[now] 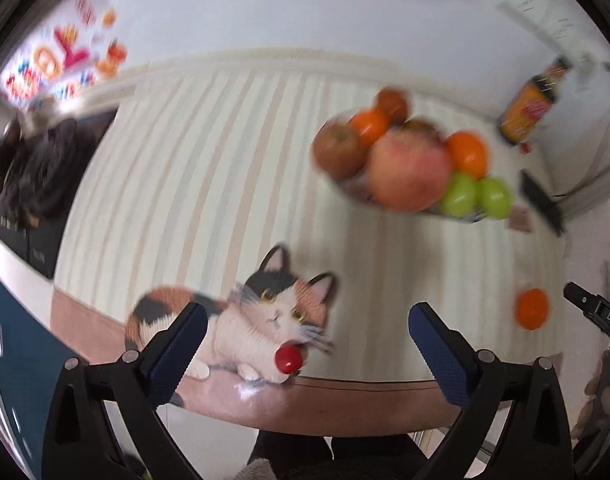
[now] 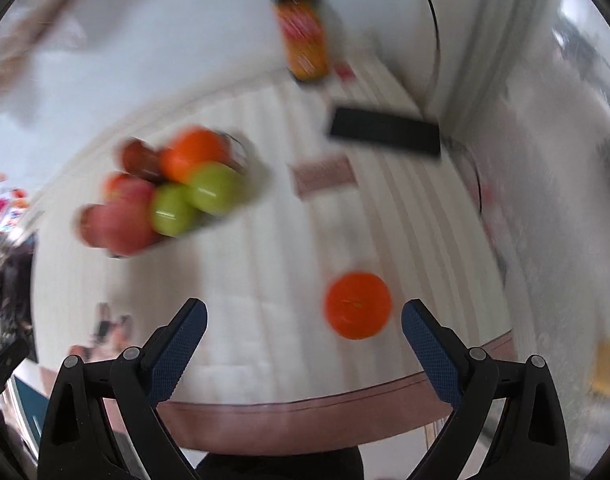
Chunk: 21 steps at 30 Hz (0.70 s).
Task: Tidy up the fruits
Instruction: 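Grasp the small orange with the right tool while the left tool grasps the tomato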
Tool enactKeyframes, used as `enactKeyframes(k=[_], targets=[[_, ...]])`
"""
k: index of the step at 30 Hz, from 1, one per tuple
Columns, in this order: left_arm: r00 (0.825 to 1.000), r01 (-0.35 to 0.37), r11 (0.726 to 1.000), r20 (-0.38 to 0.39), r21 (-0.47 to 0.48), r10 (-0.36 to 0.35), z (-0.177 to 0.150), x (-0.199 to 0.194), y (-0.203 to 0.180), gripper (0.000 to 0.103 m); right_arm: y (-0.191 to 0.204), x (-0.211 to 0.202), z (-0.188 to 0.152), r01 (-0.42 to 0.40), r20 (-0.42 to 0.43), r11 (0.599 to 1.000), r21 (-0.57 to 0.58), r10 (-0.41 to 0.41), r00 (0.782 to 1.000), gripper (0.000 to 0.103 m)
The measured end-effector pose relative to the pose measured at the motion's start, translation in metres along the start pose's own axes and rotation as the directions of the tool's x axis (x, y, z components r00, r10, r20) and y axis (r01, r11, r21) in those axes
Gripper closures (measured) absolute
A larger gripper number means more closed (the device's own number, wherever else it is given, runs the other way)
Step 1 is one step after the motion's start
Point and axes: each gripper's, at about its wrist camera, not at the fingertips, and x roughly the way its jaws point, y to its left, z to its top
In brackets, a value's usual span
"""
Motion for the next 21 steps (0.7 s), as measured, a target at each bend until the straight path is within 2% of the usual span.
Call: enactKeyframes(k=[2, 5, 6, 8, 9, 11, 13, 17, 21], targets=[[0.998, -0.012, 0.999, -0.054, -0.036, 0.010, -0.005, 0.023, 0.008, 0.000, -0.018, 0.037, 0.002, 0.017, -0.063, 0.999, 0.044, -0.014, 0.998, 0.003], [0.994, -0.018, 0.998, -0.105, -0.068, 0.011, -0.013, 0.044, 0.017, 0.000, -0.034, 0.075, 0.002, 0.048, -0.115, 0.996, 0.077, -0.039, 0.993, 0.004], [0.993, -0.027, 0.997, -0.120, -0.073, 0.018, -0.016, 0.050, 0.020, 0.000, -0.037, 0.083, 0.002, 0.054, -0.120, 0.995, 0.082, -0.044, 0.992, 0.008], [0.988, -0.041, 0.996, -0.149, -0.080, 0.029, -0.022, 0.061, 0.025, 0.000, -0.041, 0.099, 0.000, 0.062, -0.142, 0.994, 0.092, -0.049, 0.989, 0.028], [0.986, -0.046, 0.996, -0.166, -0.080, 0.032, -0.025, 0.065, 0.027, 0.000, -0.041, 0.103, 0.000, 0.067, -0.148, 0.994, 0.089, -0.053, 0.988, 0.033], [0.981, -0.052, 0.995, -0.193, -0.086, 0.035, -0.029, 0.073, 0.032, 0.000, -0.036, 0.103, -0.002, 0.087, -0.120, 0.995, 0.051, -0.080, 0.989, 0.034], [0.974, -0.051, 0.995, -0.223, -0.090, 0.030, -0.036, 0.081, 0.035, 0.000, -0.028, 0.102, -0.008, 0.045, -0.120, 0.999, 0.026, -0.041, 0.992, 0.034], [0.960, -0.028, 0.997, -0.280, -0.073, 0.007, -0.046, 0.099, 0.033, 0.000, 0.012, 0.096, -0.032, -0.044, -0.144, 0.996, -0.075, 0.033, 0.989, 0.034], [0.948, 0.033, 0.996, -0.312, -0.081, -0.057, -0.053, 0.116, 0.029, 0.001, 0.058, 0.096, -0.060, -0.147, -0.201, 0.975, -0.165, 0.112, 0.973, 0.034]])
